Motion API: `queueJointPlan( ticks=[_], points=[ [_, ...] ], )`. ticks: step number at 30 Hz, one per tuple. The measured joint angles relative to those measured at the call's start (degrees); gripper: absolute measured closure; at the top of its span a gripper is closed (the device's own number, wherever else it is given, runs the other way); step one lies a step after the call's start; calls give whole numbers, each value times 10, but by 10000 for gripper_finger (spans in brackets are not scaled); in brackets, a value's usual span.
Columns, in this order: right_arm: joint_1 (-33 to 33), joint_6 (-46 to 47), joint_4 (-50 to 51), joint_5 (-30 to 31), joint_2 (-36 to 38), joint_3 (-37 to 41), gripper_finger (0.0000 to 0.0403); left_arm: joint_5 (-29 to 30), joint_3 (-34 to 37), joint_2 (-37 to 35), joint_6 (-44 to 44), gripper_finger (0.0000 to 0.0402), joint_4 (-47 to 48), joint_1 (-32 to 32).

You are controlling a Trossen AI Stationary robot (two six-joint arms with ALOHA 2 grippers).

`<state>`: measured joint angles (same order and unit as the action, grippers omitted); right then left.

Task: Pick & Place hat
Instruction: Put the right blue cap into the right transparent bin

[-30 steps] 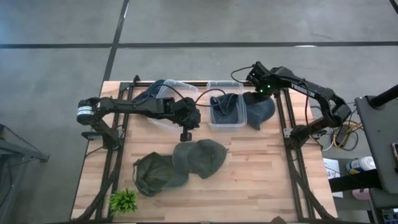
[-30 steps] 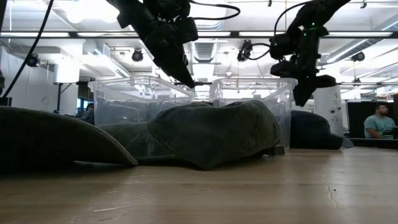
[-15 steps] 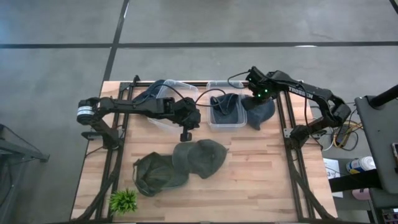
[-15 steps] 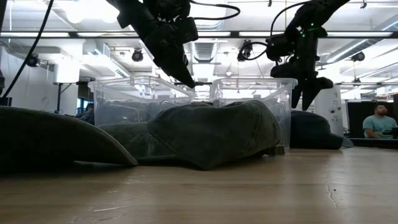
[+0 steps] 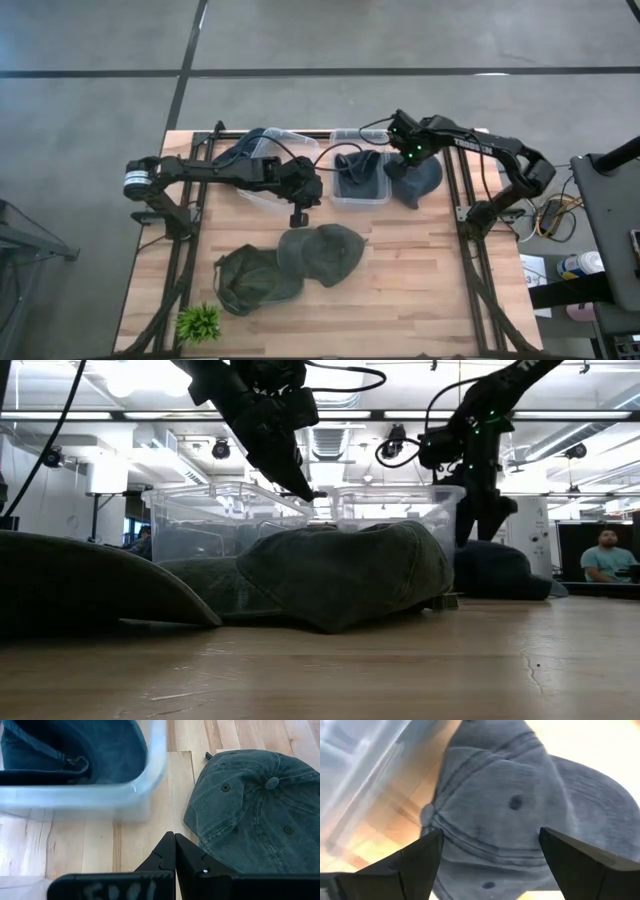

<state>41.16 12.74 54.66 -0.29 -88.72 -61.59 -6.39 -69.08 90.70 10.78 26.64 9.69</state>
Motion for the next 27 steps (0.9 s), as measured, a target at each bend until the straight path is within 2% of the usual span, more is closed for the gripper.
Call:
queueJointPlan(
  ticks=[3,6,9,14,17,23,27],
  points=[
    [0,-2,-3,-13,-19,-1,94,0,0,0,-4,401,1,0],
    [0,0,0,-7,-26,3,131,0,0,0,-4,401,2,0],
    [-1,1,10,-7,-22,5,192,0,0,0,-5,401,4,0],
    [1,3,19,-8,-22,10,320,0,0,0,-5,401,5,0],
    [-2,2,20,-13,-7,0,379,0,0,0,-5,401,4,0],
    [-19,16,42,-22,67,-25,393,0,0,0,-5,401,4,0],
    [-33,78,54,-84,158,-42,393,0,0,0,-5,401,4,0]
  ],
)
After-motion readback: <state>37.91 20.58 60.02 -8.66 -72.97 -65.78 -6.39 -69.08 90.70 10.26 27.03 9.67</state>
